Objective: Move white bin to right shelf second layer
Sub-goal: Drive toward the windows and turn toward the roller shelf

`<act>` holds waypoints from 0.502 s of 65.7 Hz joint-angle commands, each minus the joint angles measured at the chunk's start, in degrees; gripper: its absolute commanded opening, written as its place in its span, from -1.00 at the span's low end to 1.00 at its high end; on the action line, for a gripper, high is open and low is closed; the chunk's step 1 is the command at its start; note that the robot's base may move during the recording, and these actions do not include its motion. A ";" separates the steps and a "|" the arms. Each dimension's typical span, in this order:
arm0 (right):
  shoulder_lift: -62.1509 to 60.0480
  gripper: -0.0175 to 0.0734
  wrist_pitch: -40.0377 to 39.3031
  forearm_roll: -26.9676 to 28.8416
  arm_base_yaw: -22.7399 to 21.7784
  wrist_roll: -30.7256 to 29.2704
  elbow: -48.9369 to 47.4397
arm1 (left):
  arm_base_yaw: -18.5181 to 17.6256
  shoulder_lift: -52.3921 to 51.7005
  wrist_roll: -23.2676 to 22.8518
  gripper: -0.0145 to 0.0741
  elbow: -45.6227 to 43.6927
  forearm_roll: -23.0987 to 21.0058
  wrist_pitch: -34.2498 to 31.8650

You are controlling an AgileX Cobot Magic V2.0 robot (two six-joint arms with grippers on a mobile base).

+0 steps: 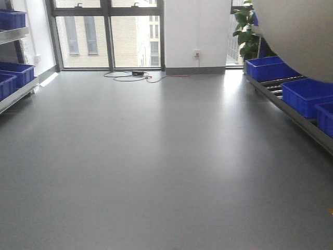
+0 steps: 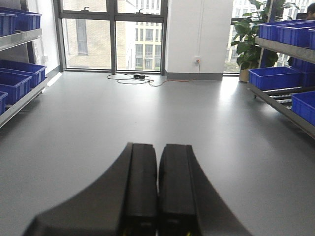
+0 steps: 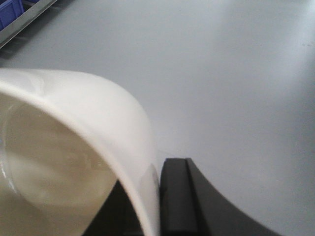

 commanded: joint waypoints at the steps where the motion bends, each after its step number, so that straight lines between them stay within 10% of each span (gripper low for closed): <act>1: 0.11 -0.50 -5.42 -0.31 -0.20 -0.13 -1.88 | -0.32 -0.18 -0.42 -0.48 2.11 -0.06 -4.90; 33: 0.11 -0.50 -5.42 -0.31 -0.20 -0.13 -1.88 | -0.32 -0.18 -0.42 -0.48 2.11 -0.06 -4.90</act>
